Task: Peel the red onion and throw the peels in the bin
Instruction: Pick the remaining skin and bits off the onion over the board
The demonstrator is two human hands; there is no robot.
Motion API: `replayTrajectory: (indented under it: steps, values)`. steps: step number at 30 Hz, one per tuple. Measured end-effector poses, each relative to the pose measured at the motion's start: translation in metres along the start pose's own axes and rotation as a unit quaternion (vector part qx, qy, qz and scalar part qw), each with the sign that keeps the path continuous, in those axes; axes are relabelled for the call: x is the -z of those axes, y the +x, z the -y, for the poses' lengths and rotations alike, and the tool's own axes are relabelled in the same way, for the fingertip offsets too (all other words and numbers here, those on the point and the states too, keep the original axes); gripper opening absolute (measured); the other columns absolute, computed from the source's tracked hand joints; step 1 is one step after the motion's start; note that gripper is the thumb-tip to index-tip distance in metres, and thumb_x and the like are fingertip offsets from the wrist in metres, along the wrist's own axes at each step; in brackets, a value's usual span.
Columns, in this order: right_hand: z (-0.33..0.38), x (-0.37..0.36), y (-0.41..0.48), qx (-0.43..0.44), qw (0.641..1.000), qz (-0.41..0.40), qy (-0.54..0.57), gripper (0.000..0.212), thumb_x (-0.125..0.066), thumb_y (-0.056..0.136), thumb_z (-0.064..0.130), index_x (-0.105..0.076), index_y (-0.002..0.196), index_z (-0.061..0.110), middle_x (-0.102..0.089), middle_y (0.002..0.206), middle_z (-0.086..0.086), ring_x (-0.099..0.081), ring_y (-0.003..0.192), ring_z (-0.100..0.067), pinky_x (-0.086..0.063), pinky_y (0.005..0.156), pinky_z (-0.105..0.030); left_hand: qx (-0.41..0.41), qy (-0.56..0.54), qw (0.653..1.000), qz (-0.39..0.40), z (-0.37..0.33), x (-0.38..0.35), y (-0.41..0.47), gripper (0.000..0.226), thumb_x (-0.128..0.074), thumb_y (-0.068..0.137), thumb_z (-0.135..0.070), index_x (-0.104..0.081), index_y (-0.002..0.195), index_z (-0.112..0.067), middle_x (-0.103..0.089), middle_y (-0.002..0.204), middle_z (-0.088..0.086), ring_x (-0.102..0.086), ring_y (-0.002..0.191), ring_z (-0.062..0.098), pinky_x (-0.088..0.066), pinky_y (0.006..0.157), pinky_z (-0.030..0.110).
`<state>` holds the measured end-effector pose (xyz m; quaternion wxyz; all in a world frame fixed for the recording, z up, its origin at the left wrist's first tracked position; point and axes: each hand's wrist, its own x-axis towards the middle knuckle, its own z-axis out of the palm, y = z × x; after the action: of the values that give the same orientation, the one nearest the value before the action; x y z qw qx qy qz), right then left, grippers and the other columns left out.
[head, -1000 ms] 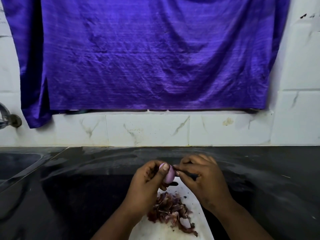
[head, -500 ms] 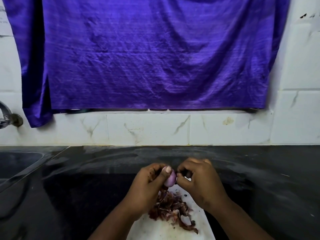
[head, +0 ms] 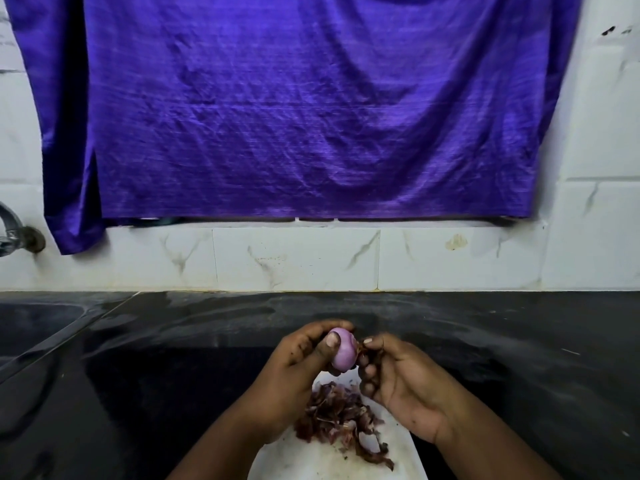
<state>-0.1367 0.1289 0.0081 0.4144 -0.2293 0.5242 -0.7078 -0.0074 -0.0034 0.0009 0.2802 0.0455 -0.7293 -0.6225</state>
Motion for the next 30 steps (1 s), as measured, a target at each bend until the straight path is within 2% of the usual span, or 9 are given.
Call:
replayTrajectory:
  steps: [3,5,8,12,15,18,21,27,30]
  values:
    - [-0.001,0.001,0.004,0.081,0.988,-0.101,-0.083,0.021,-0.058,0.098,0.025,-0.067,0.082,0.013,-0.060,0.069,-0.005,-0.049,0.061,-0.014,-0.038,0.066,-0.033,0.010,-0.036,0.999,-0.031,0.000,0.001,0.003,0.033,-0.053,0.101,-0.033,-0.073,0.123,-0.021,-0.079,0.112,0.005,-0.074,0.101,0.017,-0.058,0.085,0.028]
    - [0.003,0.001,0.002,0.147,0.963,-0.154,-0.163,0.038,-0.058,0.099,0.040,-0.066,0.077,0.011,-0.064,0.068,-0.007,-0.054,0.063,-0.015,-0.043,0.070,-0.032,0.007,-0.048,0.998,-0.035,0.000,0.002,0.003,0.033,-0.051,0.102,-0.030,-0.071,0.125,-0.017,-0.079,0.114,0.009,-0.075,0.106,0.021,-0.059,0.085,0.025]
    - [0.004,-0.002,-0.004,0.220,0.940,-0.095,-0.244,0.043,-0.057,0.093,0.050,-0.067,0.084,0.010,-0.071,0.078,-0.003,-0.061,0.070,-0.009,-0.050,0.073,-0.026,-0.004,-0.040,0.999,-0.036,0.000,0.000,0.003,0.032,-0.051,0.101,-0.027,-0.070,0.124,-0.015,-0.080,0.112,0.006,-0.076,0.104,0.017,-0.059,0.080,0.020]
    - [-0.003,0.001,-0.004,0.283,0.864,-0.027,-0.415,0.012,-0.058,0.101,0.033,-0.068,0.098,0.026,-0.073,0.091,0.006,-0.067,0.085,-0.007,-0.056,0.081,-0.035,-0.011,-0.009,0.999,-0.043,0.002,0.001,0.003,0.030,-0.053,0.100,-0.029,-0.070,0.123,-0.018,-0.079,0.111,0.001,-0.076,0.099,0.012,-0.059,0.081,0.021]
    - [-0.004,0.007,0.000,0.309,0.806,-0.032,-0.504,0.012,-0.053,0.102,0.035,-0.065,0.102,0.035,-0.072,0.096,0.012,-0.067,0.090,-0.006,-0.055,0.083,-0.041,-0.015,0.017,0.999,-0.040,0.004,0.002,0.002,0.036,-0.057,0.096,-0.036,-0.070,0.124,-0.019,-0.077,0.114,0.001,-0.074,0.105,0.016,-0.060,0.088,0.027]
    - [-0.006,0.009,0.004,0.332,0.738,-0.055,-0.586,0.013,-0.049,0.103,0.038,-0.062,0.101,0.037,-0.068,0.095,0.019,-0.061,0.090,-0.002,-0.046,0.092,-0.036,-0.023,0.030,0.998,-0.041,0.005,0.000,0.000,0.036,-0.057,0.094,-0.035,-0.070,0.123,-0.018,-0.076,0.114,0.001,-0.074,0.104,0.009,-0.057,0.082,0.019]
    - [-0.008,0.007,0.005,0.353,0.696,-0.101,-0.618,0.014,-0.049,0.104,0.037,-0.059,0.094,0.035,-0.064,0.087,0.018,-0.053,0.079,-0.003,-0.040,0.087,-0.031,-0.020,0.048,0.998,-0.046,0.007,-0.002,0.000,0.039,-0.056,0.096,-0.036,-0.067,0.130,-0.020,-0.074,0.121,-0.002,-0.072,0.106,0.003,-0.055,0.081,0.014]
    - [-0.011,0.001,0.006,0.367,0.650,-0.140,-0.650,0.019,-0.043,0.104,0.037,-0.053,0.088,0.037,-0.051,0.078,0.019,-0.041,0.071,-0.002,-0.037,0.079,-0.033,0.001,0.087,0.996,-0.036,0.007,0.000,0.000,0.048,-0.062,0.091,-0.047,-0.060,0.138,-0.035,-0.071,0.129,-0.014,-0.069,0.115,0.000,-0.057,0.087,0.020]
    - [-0.016,-0.002,0.006,0.348,0.662,-0.139,-0.649,0.020,-0.041,0.104,0.037,-0.057,0.091,0.035,-0.055,0.081,0.017,-0.045,0.072,-0.004,-0.039,0.079,-0.032,0.005,0.087,0.994,-0.063,0.009,0.000,0.001,0.042,-0.067,0.092,-0.040,-0.064,0.133,-0.032,-0.074,0.124,-0.012,-0.071,0.115,0.008,-0.059,0.096,0.035]
